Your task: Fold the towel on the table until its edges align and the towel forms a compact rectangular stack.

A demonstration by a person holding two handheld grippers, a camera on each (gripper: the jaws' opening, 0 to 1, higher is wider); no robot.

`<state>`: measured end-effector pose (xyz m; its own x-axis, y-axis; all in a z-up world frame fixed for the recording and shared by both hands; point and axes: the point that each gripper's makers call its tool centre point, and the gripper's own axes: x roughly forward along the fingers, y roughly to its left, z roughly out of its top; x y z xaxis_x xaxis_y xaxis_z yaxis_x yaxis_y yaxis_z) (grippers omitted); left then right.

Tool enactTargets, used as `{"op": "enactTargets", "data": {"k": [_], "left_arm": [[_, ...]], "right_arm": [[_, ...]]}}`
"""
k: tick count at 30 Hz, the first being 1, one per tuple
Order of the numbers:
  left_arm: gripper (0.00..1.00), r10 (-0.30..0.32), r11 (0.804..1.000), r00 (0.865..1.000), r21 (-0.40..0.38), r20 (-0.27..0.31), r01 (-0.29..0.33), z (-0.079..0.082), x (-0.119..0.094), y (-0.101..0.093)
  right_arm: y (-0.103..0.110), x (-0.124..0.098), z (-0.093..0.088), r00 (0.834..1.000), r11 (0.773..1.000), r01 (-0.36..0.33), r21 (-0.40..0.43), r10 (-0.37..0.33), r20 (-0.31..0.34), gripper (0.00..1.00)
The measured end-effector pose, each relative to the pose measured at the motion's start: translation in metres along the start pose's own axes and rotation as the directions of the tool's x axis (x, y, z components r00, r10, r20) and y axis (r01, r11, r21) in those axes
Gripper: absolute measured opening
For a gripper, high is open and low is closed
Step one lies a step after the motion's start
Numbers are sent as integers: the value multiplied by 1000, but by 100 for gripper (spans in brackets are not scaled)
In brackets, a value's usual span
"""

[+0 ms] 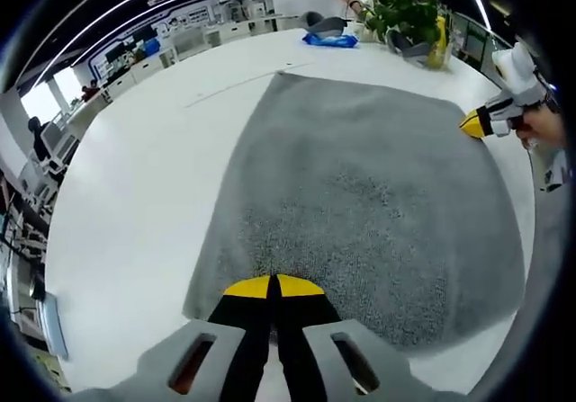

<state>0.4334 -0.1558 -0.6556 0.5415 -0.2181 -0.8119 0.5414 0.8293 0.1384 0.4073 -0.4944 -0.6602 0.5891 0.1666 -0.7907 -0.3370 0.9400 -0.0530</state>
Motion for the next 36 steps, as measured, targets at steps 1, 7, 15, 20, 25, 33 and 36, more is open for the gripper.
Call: {"op": "enactTargets", "data": {"k": [1, 7, 15, 20, 25, 33, 36], "left_arm": [[0, -2, 1000, 1000, 2, 0, 2, 1, 1, 0], [0, -1, 1000, 1000, 29, -2, 1, 5, 4, 1], [1, -12, 996, 1000, 85, -16, 14, 12, 8, 1], [1, -14, 995, 1000, 101, -18, 16, 18, 12, 4], [1, -14, 994, 1000, 108, -20, 16, 23, 16, 6], [1, -16, 993, 1000, 118, -18, 18, 29, 21, 8], [1, -12, 991, 1000, 137, -21, 15, 31, 22, 8]], "right_arm": [[0, 0, 0, 1000, 1000, 4, 4, -4, 5, 0], [1, -4, -4, 1000, 999, 15, 29, -16, 26, 0], [4, -10, -10, 998, 998, 26, 65, -29, 47, 0], [5, -13, -14, 998, 997, 26, 70, -30, 52, 0], [7, -16, -18, 998, 997, 27, 73, -31, 54, 0], [10, -19, -22, 997, 997, 32, 77, -37, 62, 0], [11, -19, -23, 997, 996, 33, 85, -38, 63, 0]]}}
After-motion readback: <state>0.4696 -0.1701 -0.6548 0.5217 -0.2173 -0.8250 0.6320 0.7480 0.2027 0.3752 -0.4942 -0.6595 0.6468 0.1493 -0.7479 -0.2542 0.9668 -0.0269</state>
